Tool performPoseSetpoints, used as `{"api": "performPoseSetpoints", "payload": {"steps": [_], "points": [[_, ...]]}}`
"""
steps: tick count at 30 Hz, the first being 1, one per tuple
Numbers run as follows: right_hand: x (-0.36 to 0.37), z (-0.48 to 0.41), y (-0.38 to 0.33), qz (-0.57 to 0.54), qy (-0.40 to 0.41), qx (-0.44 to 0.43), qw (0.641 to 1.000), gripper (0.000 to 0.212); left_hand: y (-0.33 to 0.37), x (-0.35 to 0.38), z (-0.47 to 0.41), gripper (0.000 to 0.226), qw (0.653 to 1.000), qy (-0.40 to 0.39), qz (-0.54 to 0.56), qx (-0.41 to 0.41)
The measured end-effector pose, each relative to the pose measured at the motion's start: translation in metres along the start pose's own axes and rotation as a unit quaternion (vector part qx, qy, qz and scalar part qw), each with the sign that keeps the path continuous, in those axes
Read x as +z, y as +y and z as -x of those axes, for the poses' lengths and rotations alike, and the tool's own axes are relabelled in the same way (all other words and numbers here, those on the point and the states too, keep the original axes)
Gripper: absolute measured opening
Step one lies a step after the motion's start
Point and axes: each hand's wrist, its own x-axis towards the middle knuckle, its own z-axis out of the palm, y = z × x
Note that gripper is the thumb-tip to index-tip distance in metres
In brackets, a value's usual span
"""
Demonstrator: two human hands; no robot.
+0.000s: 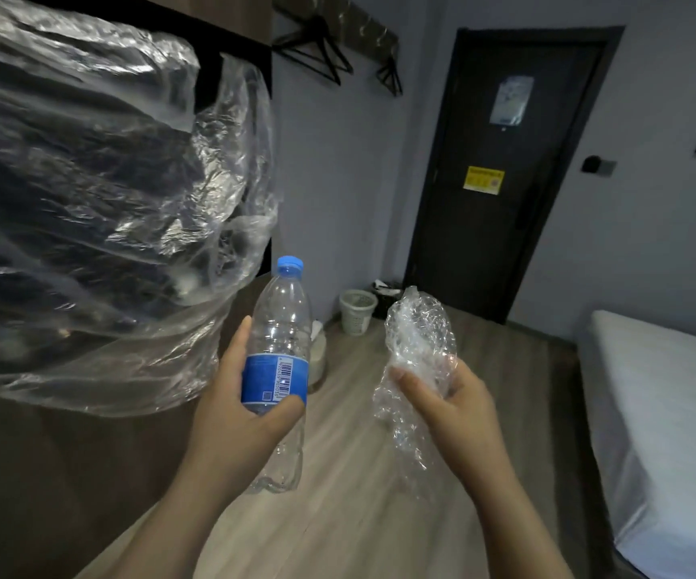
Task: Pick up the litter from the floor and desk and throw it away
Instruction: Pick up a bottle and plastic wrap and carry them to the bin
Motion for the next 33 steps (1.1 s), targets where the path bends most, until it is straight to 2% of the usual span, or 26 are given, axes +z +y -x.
{"api": "performPoseSetpoints", "payload": {"steps": [8,15,22,26,33], "points": [[0.048,-0.113,0.009,0.035,0.049,0.022,0.998,0.02,-0.032,0.012,-0.142,0.096,0.999,-0.035,0.002,0.009],[0.063,-0.195,0.048,0.049,0.067,0.043,0.996,0.019,-0.067,0.049,-0.232,0.095,0.998,-0.059,-0.008,-0.006],[0.051,-0.309,0.098,0.038,0.08,0.058,0.994,0.016,-0.085,0.128,-0.336,0.095,0.996,-0.084,-0.008,0.009],[0.03,-0.389,0.118,0.021,0.095,0.062,0.993,0.024,-0.08,0.181,-0.407,0.096,0.995,-0.095,-0.023,0.027],[-0.001,-0.509,0.157,0.009,0.097,0.062,0.993,0.02,-0.087,0.263,-0.507,0.097,0.994,-0.109,-0.021,0.021]]}}
